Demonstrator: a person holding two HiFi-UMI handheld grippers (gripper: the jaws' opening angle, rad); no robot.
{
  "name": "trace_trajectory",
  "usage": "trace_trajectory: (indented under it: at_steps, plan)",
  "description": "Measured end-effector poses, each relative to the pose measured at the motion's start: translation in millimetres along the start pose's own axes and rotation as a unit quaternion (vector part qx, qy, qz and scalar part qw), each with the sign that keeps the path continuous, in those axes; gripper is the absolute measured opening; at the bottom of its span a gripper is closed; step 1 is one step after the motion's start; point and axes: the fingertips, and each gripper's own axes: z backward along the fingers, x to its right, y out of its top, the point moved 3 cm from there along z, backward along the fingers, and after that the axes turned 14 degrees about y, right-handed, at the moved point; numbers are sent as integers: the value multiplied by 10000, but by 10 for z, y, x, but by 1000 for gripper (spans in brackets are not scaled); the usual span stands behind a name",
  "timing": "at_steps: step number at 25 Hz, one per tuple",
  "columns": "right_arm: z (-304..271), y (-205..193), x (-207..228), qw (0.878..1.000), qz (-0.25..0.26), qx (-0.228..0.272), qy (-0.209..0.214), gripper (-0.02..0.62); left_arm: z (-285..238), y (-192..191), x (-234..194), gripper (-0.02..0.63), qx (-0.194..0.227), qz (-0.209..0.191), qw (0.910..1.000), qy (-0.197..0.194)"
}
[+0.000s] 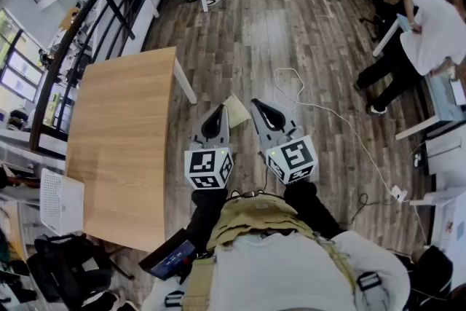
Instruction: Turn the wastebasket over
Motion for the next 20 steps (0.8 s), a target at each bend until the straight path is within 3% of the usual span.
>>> trace_trajectory:
  at_steps: [20]
  plan:
    - [-152,-99,-87,10000,-42,-76,16,21,-10,-93,-135,1,-122,47,9999,-71]
